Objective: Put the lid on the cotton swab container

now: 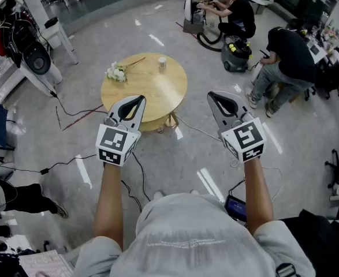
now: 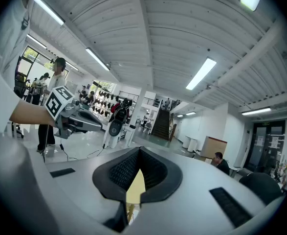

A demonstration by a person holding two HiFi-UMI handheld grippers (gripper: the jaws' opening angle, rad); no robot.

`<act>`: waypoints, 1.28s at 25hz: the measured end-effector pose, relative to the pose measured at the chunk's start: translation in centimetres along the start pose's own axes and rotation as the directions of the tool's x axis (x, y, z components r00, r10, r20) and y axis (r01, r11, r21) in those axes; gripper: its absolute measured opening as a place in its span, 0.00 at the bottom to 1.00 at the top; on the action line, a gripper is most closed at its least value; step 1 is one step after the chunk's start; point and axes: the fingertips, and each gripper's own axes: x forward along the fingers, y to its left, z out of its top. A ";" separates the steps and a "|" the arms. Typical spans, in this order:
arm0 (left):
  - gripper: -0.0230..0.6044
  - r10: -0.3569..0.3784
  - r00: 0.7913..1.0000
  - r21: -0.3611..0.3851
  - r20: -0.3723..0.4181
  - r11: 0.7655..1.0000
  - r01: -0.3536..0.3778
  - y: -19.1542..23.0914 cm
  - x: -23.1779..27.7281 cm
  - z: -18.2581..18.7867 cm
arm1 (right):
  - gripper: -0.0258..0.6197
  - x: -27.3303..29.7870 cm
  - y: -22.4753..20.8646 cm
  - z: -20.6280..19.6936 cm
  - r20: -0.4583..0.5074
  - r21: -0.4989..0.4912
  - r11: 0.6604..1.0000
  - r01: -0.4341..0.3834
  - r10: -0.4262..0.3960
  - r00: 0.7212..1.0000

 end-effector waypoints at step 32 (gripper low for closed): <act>0.06 -0.025 0.999 -0.004 -0.025 1.000 0.025 9.6 3.5 -6.1 | 0.08 11.0 -0.6 -1.2 0.037 0.104 0.995 0.008 -0.012 0.999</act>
